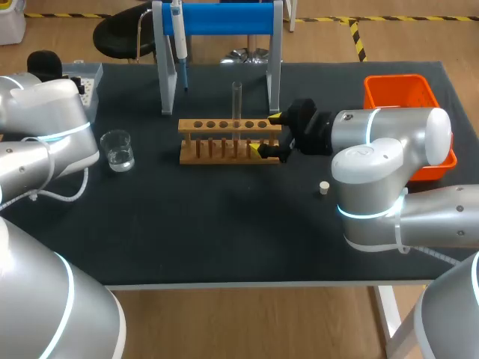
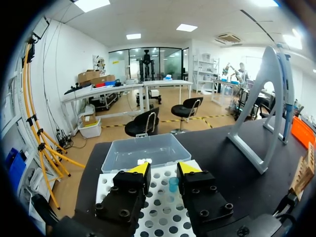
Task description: Invert the test tube, pick up the pipette, mount the tip to pipette, aspirate from beaker and dispense into the tube, eject the tip, return the pipette, and cap with the stopper.
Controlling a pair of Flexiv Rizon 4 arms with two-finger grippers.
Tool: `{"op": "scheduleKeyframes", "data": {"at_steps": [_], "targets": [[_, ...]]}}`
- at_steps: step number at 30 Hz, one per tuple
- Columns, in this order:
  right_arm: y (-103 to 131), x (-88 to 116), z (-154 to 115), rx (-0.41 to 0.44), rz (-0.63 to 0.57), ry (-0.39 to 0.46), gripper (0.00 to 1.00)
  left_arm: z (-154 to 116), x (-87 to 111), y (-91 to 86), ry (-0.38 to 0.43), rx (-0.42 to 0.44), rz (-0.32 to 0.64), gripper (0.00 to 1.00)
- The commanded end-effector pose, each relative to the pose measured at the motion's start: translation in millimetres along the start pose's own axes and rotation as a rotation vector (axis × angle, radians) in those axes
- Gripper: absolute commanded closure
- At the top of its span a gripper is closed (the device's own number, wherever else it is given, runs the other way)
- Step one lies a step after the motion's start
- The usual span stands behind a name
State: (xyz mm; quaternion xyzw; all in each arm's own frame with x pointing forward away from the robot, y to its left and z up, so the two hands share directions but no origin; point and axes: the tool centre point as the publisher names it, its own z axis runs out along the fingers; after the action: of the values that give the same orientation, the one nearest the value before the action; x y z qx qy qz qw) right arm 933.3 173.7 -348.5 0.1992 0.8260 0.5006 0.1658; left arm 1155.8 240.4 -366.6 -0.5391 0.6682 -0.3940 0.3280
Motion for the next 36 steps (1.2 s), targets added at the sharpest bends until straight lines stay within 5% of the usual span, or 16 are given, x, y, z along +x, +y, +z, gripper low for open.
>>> {"op": "scheduleKeyframes", "data": {"at_steps": [1, 24, 28, 36], "targets": [[-0.1, 0.3, 0.5, 0.000, 0.000, -0.001, 0.00, -0.5, 0.3, 0.9, -0.001, 0.004, 0.002, 0.68], [-0.1, 0.3, 0.5, 0.000, 0.000, -0.001, 0.00, -2.3, 3.3, 3.8, 0.008, 0.006, 0.003, 0.71], [-0.1, 0.3, 0.5, 0.000, 0.000, -0.001, 0.00, -2.4, 3.3, 4.2, 0.007, 0.006, 0.002, 0.89], [-0.1, 0.3, 0.5, 0.000, 0.000, -0.001, 0.00, -2.7, 3.9, 4.8, 0.008, 0.008, 0.004, 1.00]]}}
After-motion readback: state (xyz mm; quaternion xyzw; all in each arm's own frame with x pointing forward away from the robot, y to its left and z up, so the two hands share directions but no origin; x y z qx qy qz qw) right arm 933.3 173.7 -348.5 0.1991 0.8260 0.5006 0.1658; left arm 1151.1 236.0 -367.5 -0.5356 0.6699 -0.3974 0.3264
